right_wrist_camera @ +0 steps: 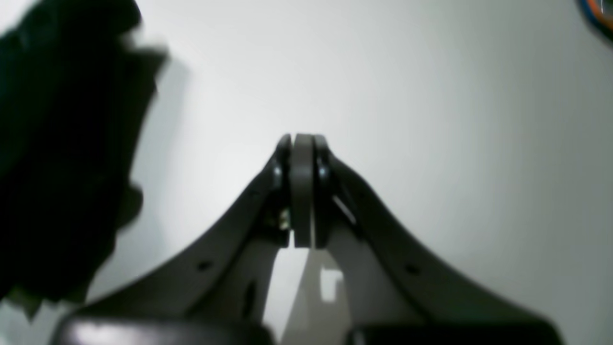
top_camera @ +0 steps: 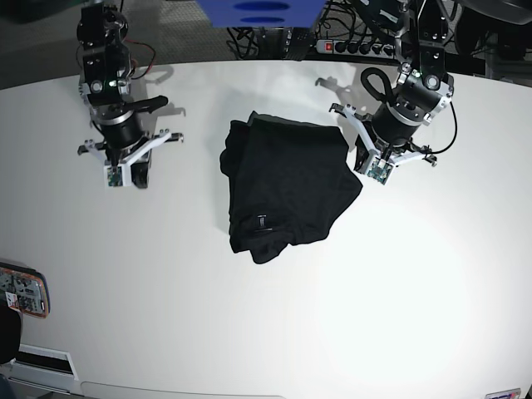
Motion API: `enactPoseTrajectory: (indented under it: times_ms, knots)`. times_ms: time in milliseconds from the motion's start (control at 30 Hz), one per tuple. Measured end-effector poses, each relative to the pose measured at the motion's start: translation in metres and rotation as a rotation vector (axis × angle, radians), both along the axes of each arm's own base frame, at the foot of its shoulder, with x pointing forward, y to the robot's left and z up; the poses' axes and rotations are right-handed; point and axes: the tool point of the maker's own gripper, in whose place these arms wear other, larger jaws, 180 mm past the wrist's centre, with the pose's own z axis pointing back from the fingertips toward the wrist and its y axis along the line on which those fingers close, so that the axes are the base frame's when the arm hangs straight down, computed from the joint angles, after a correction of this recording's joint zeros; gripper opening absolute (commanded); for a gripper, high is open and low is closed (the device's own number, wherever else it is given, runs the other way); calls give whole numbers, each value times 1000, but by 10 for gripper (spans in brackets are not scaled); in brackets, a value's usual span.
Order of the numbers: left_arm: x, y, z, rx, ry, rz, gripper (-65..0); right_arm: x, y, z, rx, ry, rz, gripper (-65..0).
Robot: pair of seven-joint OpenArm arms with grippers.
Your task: Fold the T-shirt properly
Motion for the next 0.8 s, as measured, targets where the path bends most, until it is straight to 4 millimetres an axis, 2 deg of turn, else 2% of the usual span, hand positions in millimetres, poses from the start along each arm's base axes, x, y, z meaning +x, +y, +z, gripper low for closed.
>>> enactPoseTrajectory:
  times_ms: [133, 300, 433, 533, 633, 733, 800]
  knots:
    - [-9, 10, -5, 4, 17, 29, -650, -8, 3, -2, 7, -1, 10, -650]
    - [-38, 20, -23, 13, 107, 55, -650, -54, -6, -31, -33, 145, 38, -650]
    - [-55, 20, -27, -48, 145, 76, -650, -59, -23, -28, -67, 138, 21, -650]
    - [-75, 29, -36, -39, 201, 103, -650, -87, -46, -37, -101, 205, -31, -650]
    - [-83, 38, -38, -32, 219, 127, -650, -114, -67, -43, -135, 272, -75, -650]
    - [-88, 50, -38, -9, 223, 135, -650, -119, -71, -33, -142, 213, -75, -650]
    - [-96, 57, -40, 6, 229, 150, -650, -134, -73, -30, -147, 207, -73, -650]
